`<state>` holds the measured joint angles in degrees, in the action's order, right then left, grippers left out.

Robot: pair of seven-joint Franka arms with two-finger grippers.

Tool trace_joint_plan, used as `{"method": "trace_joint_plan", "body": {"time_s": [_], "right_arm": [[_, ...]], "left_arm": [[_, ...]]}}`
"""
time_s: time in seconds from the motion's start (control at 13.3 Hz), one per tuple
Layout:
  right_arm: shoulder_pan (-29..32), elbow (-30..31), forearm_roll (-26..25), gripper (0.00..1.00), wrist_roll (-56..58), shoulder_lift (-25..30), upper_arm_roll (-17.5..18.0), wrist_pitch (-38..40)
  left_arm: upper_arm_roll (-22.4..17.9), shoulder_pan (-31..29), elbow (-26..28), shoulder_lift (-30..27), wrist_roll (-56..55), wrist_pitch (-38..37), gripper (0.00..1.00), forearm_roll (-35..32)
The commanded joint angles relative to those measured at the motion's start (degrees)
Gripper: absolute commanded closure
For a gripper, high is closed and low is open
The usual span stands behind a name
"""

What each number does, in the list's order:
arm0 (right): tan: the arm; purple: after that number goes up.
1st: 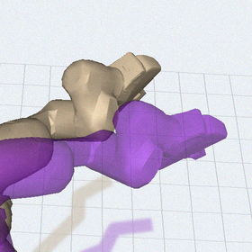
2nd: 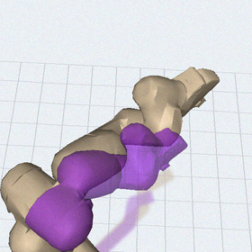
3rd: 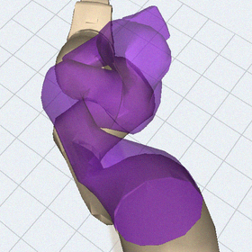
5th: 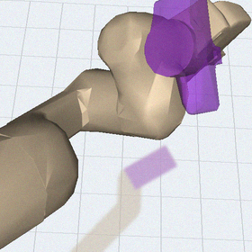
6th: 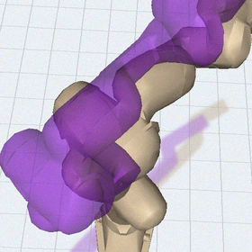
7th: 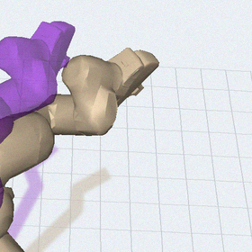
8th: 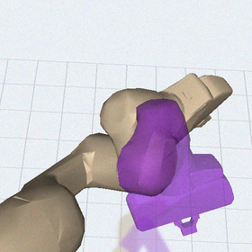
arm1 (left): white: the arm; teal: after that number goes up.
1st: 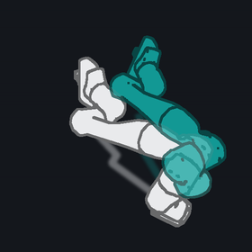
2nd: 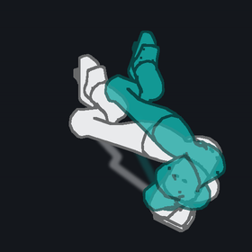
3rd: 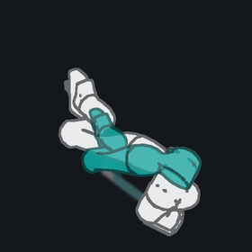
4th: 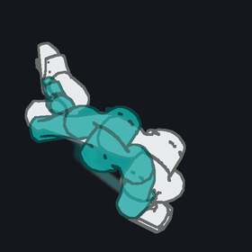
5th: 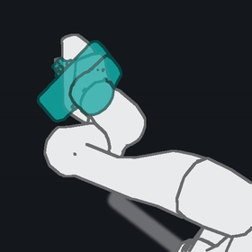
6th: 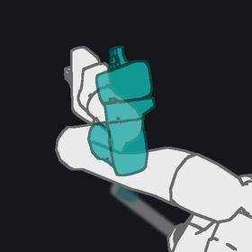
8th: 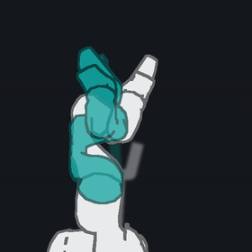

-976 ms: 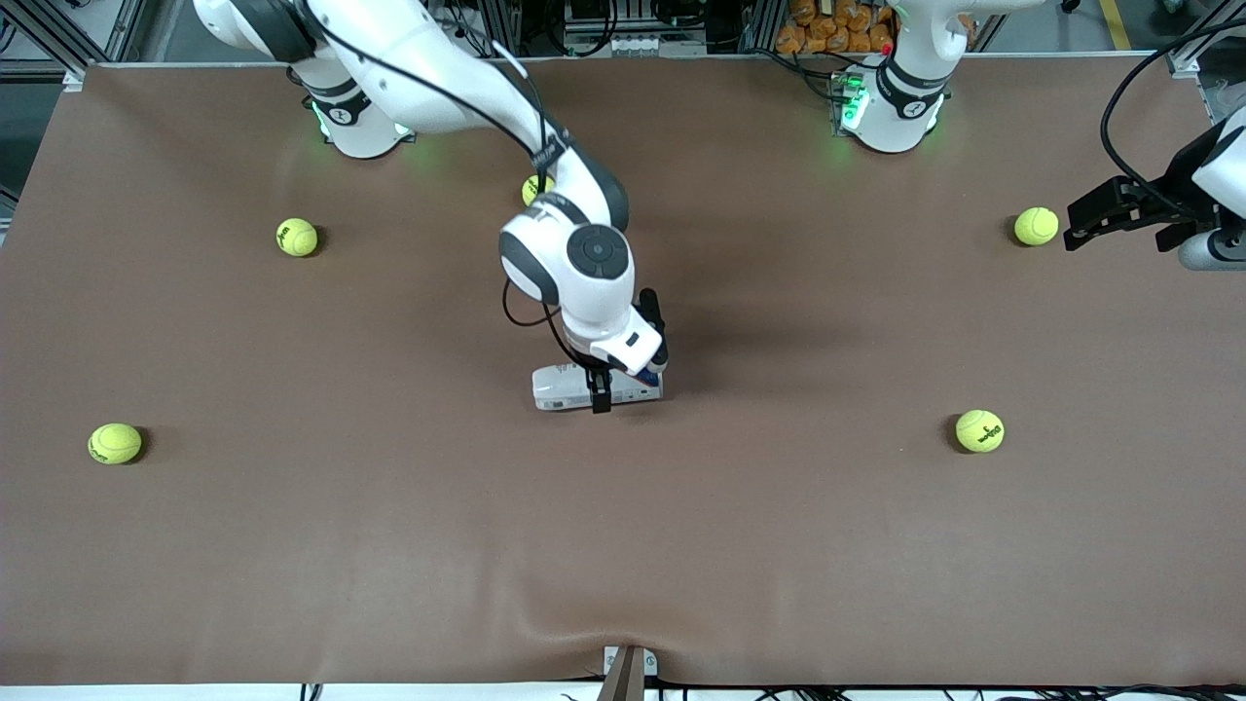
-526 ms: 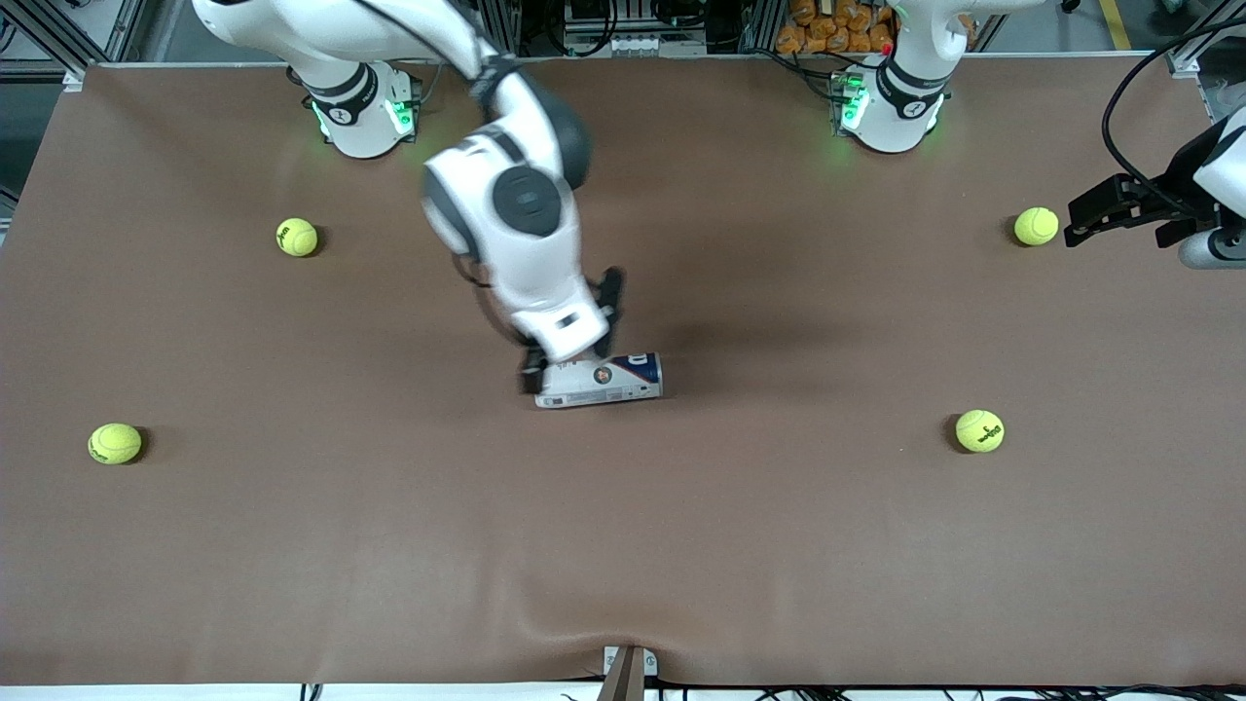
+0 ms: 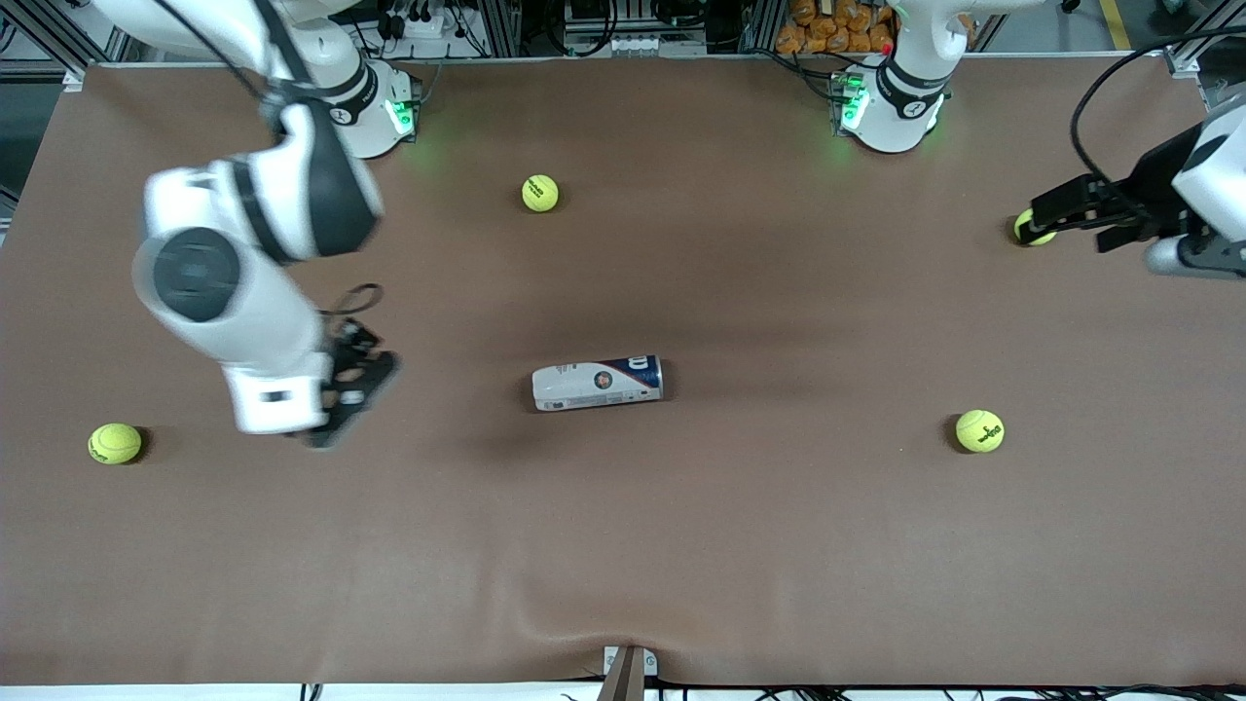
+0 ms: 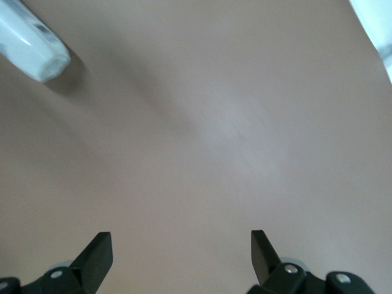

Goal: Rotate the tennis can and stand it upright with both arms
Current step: 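Withdraw the right gripper while the left gripper reaches toward the can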

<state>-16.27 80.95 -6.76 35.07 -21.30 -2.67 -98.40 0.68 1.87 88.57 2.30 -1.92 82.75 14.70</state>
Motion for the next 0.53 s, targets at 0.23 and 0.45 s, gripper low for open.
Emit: {"method": "trace_joint_plan", "body": {"time_s": [0.23, 0.45], "right_arm": [[6.6, 5.0, 2.5, 0.00, -6.7, 10.6, -3.7, 4.3], [10.5, 5.2, 4.9, 0.00, -19.1, 14.6, -3.5, 10.0]], "left_arm": [[0.4, -2.8, 10.1, 3.6, 6.7, 7.1, 0.00, 16.1], [1.2, -2.2, 14.9, 6.6, 10.1, 11.5, 0.00, 25.0]]}}
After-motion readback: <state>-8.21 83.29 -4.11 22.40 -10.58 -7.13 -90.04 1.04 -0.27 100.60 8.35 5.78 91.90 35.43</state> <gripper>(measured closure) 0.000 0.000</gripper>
